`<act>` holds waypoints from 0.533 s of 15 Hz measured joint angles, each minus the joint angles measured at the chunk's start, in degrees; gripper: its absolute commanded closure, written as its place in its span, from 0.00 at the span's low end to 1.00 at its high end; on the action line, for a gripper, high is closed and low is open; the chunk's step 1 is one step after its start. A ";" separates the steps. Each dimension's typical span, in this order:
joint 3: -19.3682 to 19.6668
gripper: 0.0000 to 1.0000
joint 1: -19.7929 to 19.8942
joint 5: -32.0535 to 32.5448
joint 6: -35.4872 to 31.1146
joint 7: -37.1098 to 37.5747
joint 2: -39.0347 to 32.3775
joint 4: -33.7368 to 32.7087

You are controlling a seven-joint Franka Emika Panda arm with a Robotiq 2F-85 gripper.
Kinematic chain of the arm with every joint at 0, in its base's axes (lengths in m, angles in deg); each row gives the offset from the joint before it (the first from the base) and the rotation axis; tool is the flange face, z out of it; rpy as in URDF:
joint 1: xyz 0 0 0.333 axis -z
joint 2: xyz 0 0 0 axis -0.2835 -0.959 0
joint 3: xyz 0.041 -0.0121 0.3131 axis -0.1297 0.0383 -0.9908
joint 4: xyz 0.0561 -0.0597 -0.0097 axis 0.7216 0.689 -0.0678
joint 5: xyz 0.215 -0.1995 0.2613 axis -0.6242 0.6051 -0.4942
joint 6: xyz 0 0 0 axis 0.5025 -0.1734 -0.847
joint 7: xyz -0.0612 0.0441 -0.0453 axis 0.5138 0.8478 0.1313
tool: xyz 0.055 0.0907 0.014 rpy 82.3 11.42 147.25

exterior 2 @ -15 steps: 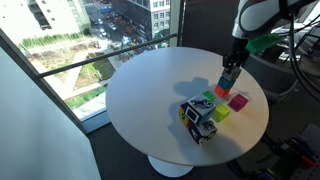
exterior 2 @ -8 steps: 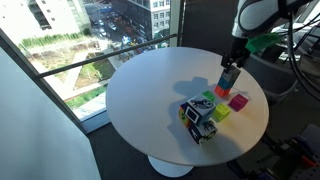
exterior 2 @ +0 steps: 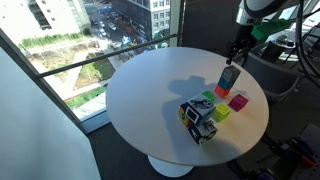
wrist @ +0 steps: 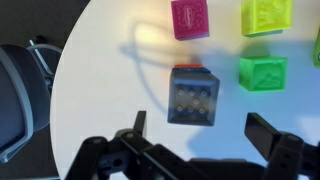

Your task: Put the purple block on the blue block

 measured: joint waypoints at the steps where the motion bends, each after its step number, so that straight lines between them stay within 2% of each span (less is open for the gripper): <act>1: -0.01 0.00 0.00 -0.03 1.15 -0.11 0.91 -0.25; 8: -0.24 0.00 0.00 -0.03 10.49 -2.29 6.52 -0.55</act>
